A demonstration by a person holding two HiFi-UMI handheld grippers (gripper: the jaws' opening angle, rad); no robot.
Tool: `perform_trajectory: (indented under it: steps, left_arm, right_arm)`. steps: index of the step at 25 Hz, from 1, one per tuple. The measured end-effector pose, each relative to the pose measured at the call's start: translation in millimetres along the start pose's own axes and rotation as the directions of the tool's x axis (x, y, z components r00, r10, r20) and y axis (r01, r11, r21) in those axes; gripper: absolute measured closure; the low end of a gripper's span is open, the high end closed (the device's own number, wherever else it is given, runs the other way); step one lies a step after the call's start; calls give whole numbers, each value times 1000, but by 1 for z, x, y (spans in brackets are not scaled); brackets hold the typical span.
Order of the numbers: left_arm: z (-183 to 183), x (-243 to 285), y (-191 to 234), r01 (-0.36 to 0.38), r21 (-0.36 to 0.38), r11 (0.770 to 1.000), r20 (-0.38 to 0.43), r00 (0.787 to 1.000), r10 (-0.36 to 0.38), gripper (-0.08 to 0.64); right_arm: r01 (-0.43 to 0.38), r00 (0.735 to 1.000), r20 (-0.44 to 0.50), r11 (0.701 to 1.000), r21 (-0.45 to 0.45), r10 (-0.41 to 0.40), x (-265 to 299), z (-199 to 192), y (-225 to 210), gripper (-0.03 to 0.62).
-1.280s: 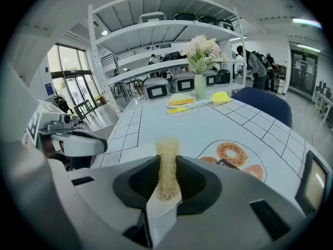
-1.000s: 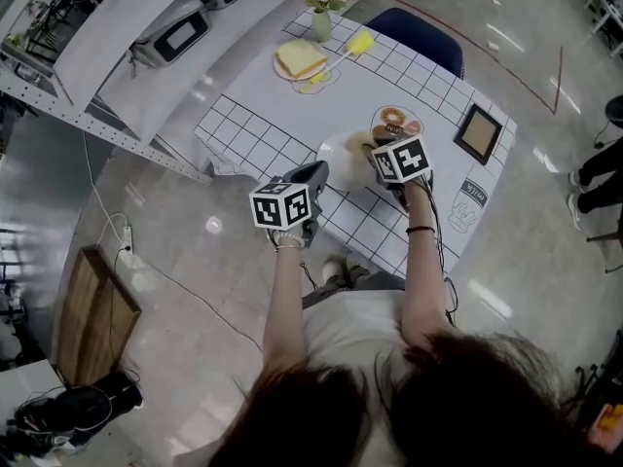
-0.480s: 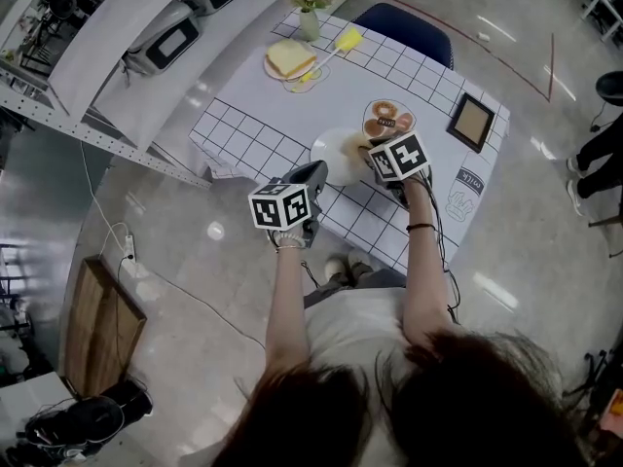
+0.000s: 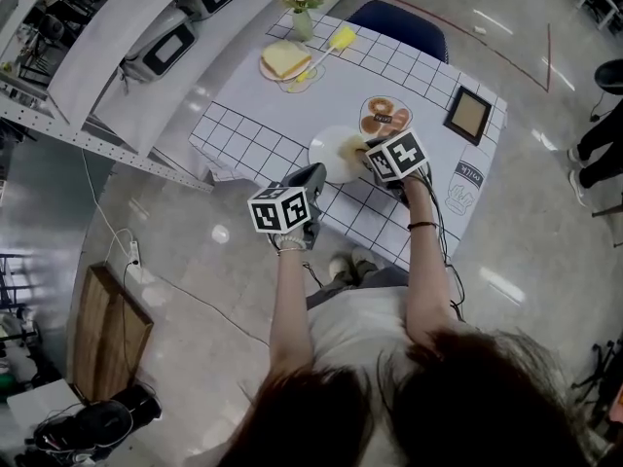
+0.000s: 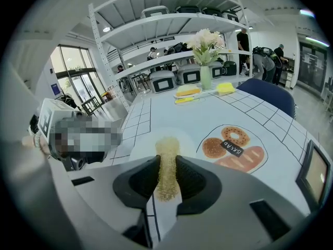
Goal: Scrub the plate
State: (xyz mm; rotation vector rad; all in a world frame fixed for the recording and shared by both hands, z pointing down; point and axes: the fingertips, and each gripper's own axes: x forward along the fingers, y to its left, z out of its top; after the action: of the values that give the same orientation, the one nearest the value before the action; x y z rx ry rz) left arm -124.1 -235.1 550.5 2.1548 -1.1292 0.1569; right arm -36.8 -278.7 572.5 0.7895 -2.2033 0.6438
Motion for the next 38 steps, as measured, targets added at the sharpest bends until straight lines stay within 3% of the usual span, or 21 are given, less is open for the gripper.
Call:
perform_trajectory:
  steps: [38]
  left_arm:
    - [-17, -18, 7, -26, -26, 999, -5, 1000, 26, 549]
  right_arm:
    - [-166, 985, -58, 984, -57, 163, 21, -5, 63, 512]
